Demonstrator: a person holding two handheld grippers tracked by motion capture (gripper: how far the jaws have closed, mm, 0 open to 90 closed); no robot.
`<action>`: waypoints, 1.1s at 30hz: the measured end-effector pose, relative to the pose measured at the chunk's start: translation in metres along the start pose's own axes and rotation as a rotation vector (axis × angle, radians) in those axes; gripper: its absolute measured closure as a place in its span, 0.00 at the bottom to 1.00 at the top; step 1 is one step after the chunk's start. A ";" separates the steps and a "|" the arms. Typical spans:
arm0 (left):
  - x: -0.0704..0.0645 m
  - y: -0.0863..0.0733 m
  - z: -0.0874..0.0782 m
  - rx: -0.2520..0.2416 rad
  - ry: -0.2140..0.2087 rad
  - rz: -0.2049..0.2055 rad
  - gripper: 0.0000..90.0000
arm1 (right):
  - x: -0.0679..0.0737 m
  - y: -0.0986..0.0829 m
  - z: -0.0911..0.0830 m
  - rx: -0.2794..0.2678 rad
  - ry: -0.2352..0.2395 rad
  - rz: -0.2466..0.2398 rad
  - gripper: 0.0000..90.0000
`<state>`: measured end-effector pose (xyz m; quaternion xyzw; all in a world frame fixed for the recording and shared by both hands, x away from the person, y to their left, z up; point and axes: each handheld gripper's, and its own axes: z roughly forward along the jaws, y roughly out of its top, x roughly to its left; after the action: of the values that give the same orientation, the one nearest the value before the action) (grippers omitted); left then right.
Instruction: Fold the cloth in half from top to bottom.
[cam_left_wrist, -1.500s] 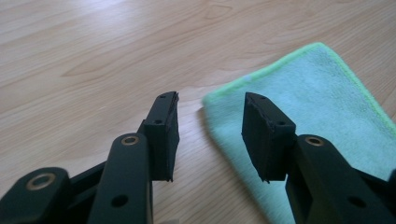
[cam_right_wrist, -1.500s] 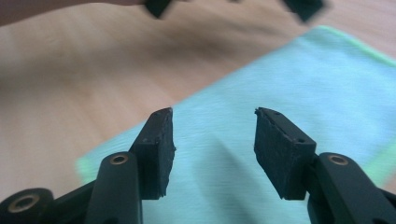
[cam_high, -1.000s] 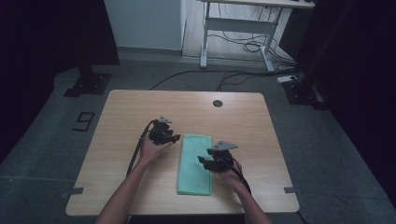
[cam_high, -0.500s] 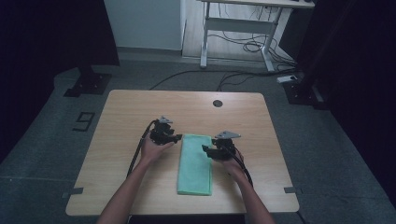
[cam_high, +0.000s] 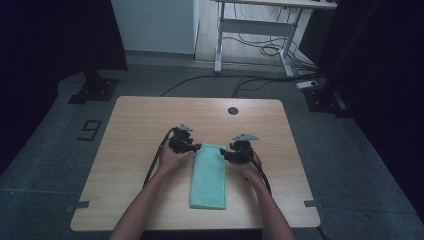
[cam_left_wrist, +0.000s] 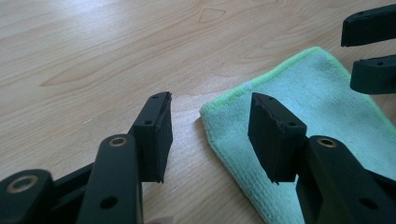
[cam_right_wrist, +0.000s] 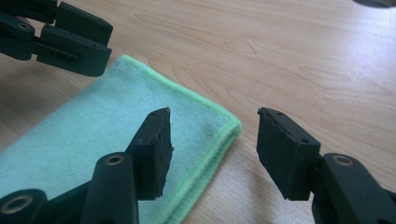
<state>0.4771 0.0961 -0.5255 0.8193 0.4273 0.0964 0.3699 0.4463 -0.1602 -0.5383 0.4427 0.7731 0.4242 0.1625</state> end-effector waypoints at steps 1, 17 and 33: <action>0.000 0.000 0.001 0.003 -0.001 -0.002 0.56 | -0.001 -0.001 0.001 0.003 -0.001 0.005 0.50; 0.001 -0.001 0.007 0.016 0.001 0.000 0.57 | -0.010 0.004 0.016 0.030 -0.008 0.023 0.51; 0.002 -0.001 0.017 0.024 -0.012 -0.015 0.58 | -0.006 0.005 0.026 0.055 -0.039 0.001 0.57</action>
<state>0.4854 0.0895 -0.5385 0.8210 0.4324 0.0838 0.3633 0.4686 -0.1503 -0.5507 0.4554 0.7810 0.3942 0.1651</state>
